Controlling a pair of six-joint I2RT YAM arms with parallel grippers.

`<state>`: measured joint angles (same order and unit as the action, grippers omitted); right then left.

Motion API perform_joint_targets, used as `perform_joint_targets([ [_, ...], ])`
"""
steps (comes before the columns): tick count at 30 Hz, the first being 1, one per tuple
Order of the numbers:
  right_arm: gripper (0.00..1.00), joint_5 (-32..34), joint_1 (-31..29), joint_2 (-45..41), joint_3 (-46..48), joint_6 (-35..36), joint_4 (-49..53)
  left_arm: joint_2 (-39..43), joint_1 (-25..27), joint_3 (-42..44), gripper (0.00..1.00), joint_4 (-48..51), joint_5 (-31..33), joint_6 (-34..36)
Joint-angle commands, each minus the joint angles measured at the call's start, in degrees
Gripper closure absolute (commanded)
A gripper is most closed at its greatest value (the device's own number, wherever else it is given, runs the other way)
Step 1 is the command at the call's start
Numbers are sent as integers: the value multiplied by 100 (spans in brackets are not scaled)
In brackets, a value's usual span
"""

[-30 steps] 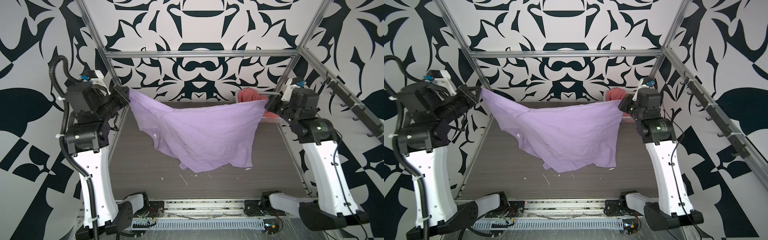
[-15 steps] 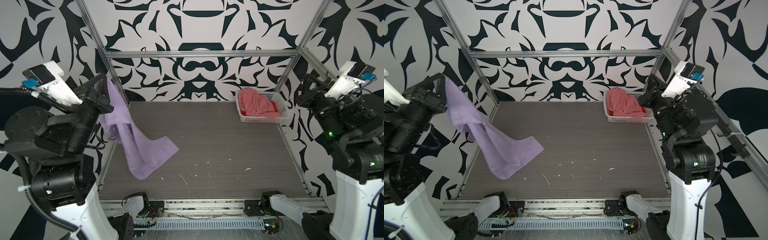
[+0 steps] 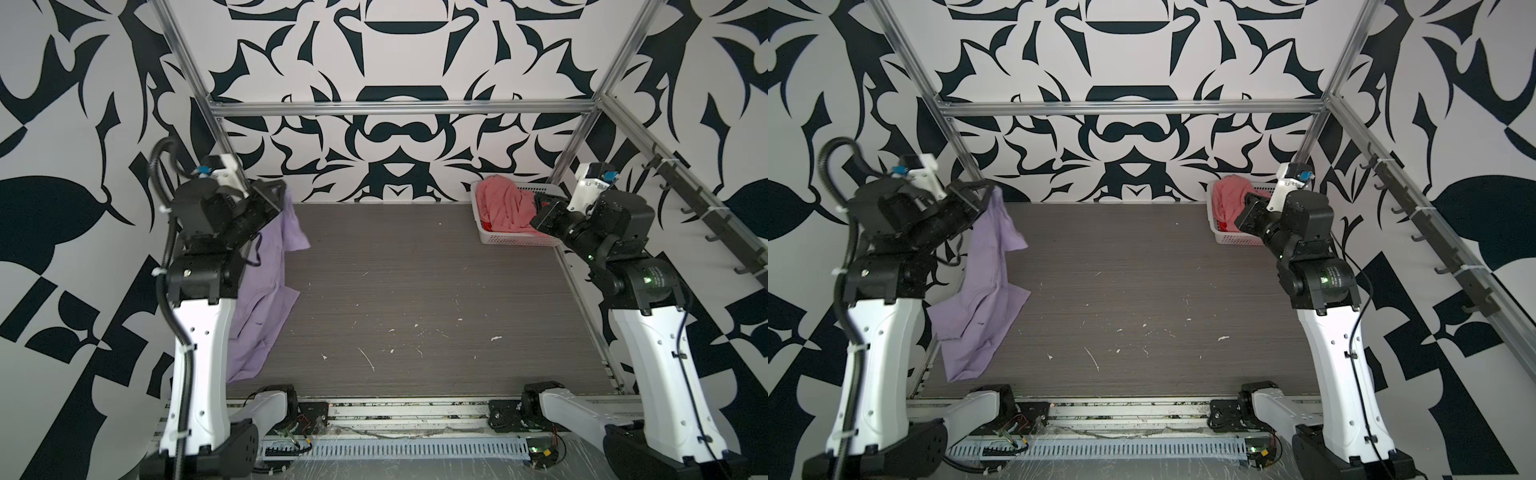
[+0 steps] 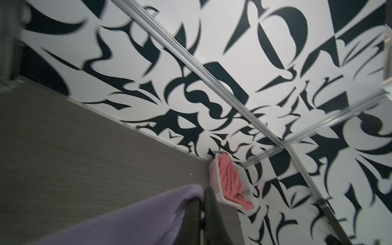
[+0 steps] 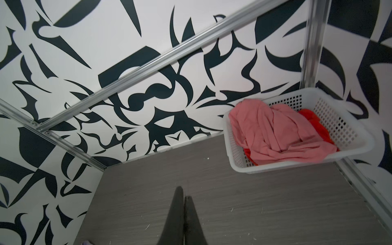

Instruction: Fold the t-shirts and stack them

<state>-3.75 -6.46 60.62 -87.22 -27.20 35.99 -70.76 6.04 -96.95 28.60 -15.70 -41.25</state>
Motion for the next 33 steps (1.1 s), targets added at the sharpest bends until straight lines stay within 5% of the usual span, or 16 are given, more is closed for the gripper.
perform_joint_targets([
  [1,100,-109,22,-315,241,-255,-279,-1006,1013,-1527,100,-933,-74,19],
  [4,100,-79,14,-463,469,-324,-279,-2319,1730,-3680,100,-871,-400,-40],
  [7,100,-14,19,-580,588,-338,-226,-3139,1905,-5617,100,-994,-606,-348],
  [10,100,47,14,-673,668,-364,-195,-2872,1892,-5717,100,-1694,-618,-451],
  [14,100,98,18,-727,792,-430,-195,-1507,1876,-4023,100,-2303,-72,212],
  [20,100,111,22,-629,986,-536,-267,289,1876,-1350,100,-1095,1009,1074],
  [28,100,103,13,-453,1412,-859,-304,1790,1879,3547,100,-887,1653,-319],
  [33,79,-130,19,-368,2022,-1237,-208,2463,1879,4649,100,-580,2453,-756],
])
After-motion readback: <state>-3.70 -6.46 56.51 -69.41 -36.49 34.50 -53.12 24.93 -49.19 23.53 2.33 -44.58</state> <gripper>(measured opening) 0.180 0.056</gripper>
